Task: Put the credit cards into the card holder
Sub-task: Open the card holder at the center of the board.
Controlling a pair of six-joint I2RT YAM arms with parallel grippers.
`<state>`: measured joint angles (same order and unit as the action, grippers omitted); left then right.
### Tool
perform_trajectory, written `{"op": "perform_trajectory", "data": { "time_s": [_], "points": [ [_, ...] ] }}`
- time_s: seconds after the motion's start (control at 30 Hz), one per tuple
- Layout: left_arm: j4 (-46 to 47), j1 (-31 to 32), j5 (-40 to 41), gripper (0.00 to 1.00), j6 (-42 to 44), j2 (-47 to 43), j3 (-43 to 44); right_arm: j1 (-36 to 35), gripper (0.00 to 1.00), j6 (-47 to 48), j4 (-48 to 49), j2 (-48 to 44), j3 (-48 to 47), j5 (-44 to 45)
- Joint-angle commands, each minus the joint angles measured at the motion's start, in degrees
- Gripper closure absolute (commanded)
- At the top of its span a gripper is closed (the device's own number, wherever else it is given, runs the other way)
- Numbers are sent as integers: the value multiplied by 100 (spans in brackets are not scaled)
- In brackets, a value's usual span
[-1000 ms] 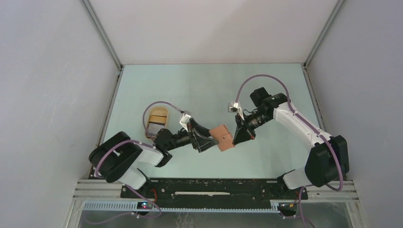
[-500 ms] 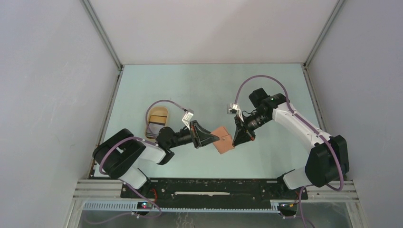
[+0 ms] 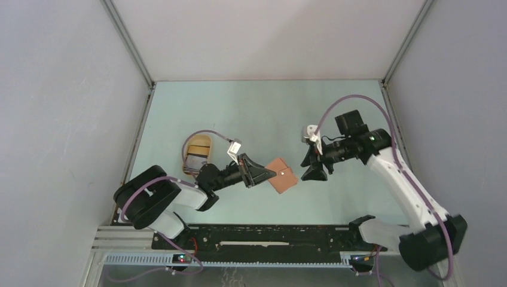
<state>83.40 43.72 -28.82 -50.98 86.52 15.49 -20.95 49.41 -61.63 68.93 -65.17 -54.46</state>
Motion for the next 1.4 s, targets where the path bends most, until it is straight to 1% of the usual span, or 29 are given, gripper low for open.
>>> {"op": "perform_trajectory", "data": {
  "time_s": [0.0,0.07,0.1,0.17,0.23,0.3,0.37,0.43,0.53,0.77,1.17,1.37],
  "points": [
    [113,283,914,100,-382,-204,-118,-182,35,301,633,-1022,227,56],
    [-414,454,1229,100,-453,-289,23,-419,30,1060,662,-1392,408,-90],
    [-853,554,1406,100,-406,-361,140,-578,27,1247,727,-1513,502,-81],
    [-1647,845,1820,100,-273,-521,330,-874,25,1202,1103,-1660,714,126],
    [-2492,1058,2197,100,-151,-691,543,-1225,25,945,1648,-1659,952,571],
    [-3333,1250,2566,100,-56,-837,823,-1419,25,833,1983,-1588,1192,1088],
    [-3947,1425,2853,100,60,-947,1055,-1536,26,827,2202,-1536,1450,1440],
    [-4235,1539,3186,100,103,-1027,1170,-1641,27,859,2320,-1541,1643,1638],
    [-4451,1614,3326,100,115,-1037,1264,-1734,28,840,2490,-1589,1832,1858],
    [-4472,1731,3307,100,71,-925,1380,-1939,34,755,2843,-1478,2023,2483],
    [-4464,1775,3206,100,93,-1095,1341,-2166,41,810,2903,-1081,2050,2857],
    [-4380,1789,3140,100,48,-1217,1276,-2274,42,868,3017,-940,2143,3117]
  ]
}}
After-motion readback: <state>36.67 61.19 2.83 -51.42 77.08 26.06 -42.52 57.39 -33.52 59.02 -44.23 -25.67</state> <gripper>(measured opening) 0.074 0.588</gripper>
